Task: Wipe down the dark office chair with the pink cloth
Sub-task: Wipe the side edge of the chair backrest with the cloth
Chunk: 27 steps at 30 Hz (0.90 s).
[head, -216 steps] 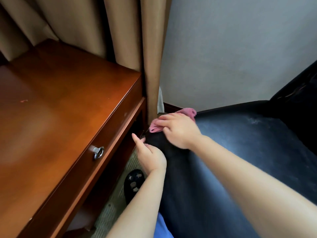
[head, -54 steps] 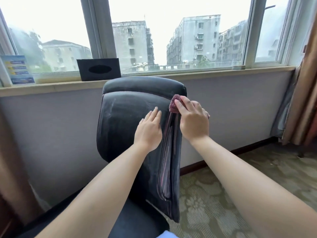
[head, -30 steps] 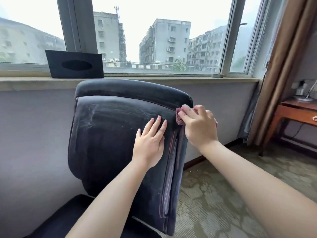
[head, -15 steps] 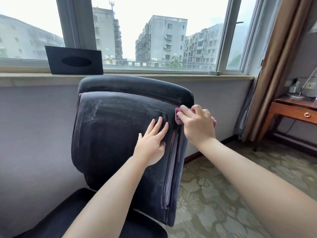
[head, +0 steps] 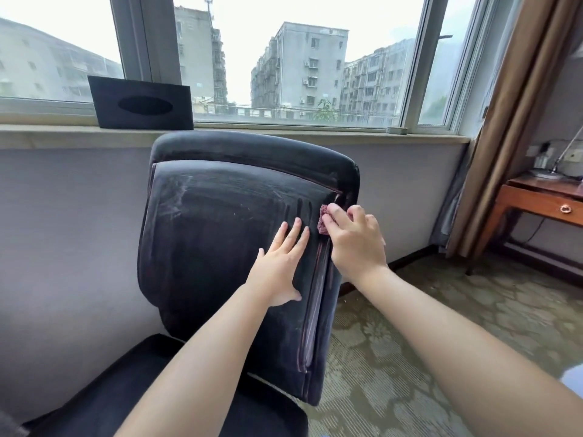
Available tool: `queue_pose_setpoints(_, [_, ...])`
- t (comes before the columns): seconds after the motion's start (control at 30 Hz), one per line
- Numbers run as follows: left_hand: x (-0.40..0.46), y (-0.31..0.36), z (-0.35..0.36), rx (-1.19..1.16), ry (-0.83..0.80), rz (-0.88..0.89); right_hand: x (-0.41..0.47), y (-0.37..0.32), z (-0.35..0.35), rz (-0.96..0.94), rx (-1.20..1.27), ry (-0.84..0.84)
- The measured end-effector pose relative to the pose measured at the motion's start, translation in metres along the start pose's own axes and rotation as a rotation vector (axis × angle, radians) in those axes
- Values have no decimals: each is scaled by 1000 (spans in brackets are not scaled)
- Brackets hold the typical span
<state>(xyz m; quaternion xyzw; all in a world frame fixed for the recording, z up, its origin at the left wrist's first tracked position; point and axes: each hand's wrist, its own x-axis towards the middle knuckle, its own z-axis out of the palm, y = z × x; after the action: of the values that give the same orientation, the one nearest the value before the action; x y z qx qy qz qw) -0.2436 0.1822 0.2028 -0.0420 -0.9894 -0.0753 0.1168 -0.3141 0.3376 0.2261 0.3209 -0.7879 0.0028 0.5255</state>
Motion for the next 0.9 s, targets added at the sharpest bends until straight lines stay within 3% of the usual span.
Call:
queue_pose_setpoints(0.13, [1, 1, 4, 14, 7, -1, -57, -24, 9, -87, 82, -93])
queue_pose_setpoints(0.23, [-1, 1, 6, 40, 1, 2, -48, -12, 2, -257, 22, -111])
queue_pose_setpoints(0.37, [-6, 0, 7, 81, -14, 13, -8, 7, -7, -115, -24, -63])
queue_pose_setpoints(0.47, [-8, 1, 11, 83, -11, 9, -26, -8, 3, -36, 38, -43])
queue_pose_setpoints(0.63, [-12, 4, 23, 107, -3, 3, -87, -32, 10, -190, 87, -125])
queue_pose_setpoints(0.73, [-17, 1, 27, 125, 1, 11, -64, -11, 3, -284, 3, -121])
queue_pose_setpoints(0.9, [-20, 2, 30, 119, -2, 9, -35, -5, 3, 39, 36, -53])
